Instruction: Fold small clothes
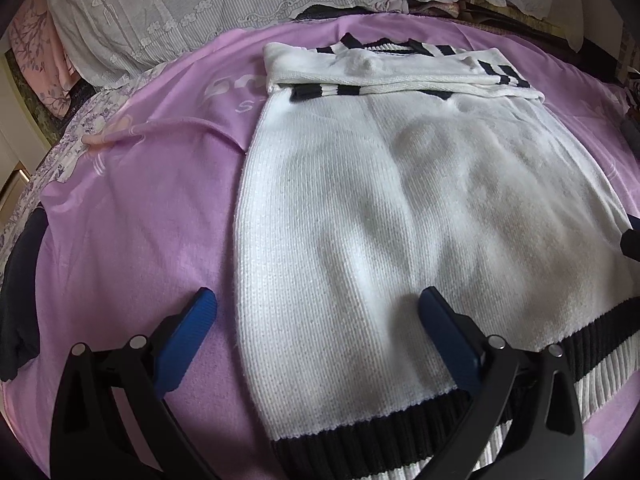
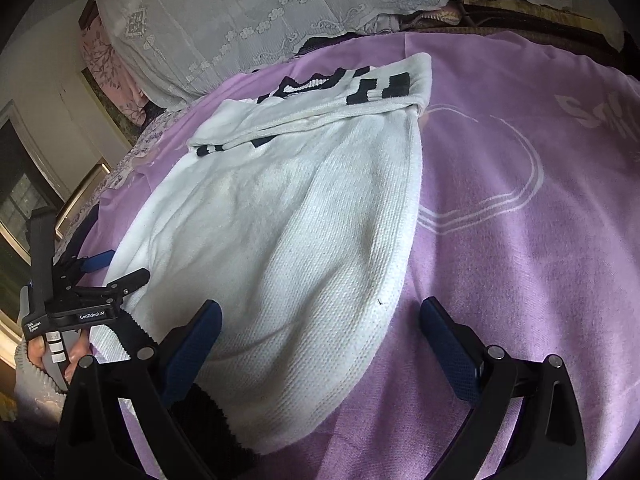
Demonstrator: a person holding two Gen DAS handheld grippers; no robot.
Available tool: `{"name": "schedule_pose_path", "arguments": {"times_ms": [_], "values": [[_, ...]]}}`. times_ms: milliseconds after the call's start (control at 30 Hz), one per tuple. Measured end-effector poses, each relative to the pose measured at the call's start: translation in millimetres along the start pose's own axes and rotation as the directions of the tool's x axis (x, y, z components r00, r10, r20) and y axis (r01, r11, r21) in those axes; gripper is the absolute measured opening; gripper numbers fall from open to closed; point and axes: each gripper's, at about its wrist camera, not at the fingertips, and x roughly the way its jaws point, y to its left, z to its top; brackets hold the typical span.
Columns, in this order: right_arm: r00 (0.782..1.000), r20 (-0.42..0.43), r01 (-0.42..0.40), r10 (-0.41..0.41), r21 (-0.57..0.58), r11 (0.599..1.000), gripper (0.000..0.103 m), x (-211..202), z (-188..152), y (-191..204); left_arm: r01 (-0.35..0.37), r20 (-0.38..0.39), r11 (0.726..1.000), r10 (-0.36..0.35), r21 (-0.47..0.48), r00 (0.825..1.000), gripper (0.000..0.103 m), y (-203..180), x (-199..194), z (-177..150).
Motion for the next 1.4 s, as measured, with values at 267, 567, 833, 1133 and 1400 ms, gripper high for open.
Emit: {"name": "schedule_pose_path", "arguments": {"times_ms": [267,567,833,1133,1400], "values": [[0.995,0.026,-0.095,0.093,0.062,0.994,0.1,-3.7,1.0,-14.0,0.08,-0.003,0.997,-0.081,-0.013,0.997,0.099,2.6,-2.8,-1.6],[0.987,0.014,-0.16,0.159,0.064,0.985,0.1,-10.3,-1.4,-17.7,0.472,0.034,0.849,-0.479,-0.236,0.877,0.099,45.8,-1.8,-4.1],[0.981,-0.024,-0.191,0.192,0.052,0.98,0.1,-2.0,8.6,-17.2,0.601,0.032,0.743,-0.621,-0.294,0.783,0.099,54.8,9.4,7.1],[0.955,-0.037,-0.289,0.294,0.103,0.952,0.096,16.6,37.0,-27.0,0.618,-0.028,0.752,-0.64,-0.23,0.768,0.098,41.0,29.8,30.1],[0.925,-0.077,-0.373,0.373,0.012,0.928,0.09,-6.3,-8.4,11.0,0.701,-0.035,0.692,-0.715,-0.172,0.698,0.098,27.4,5.3,1.4]]}}
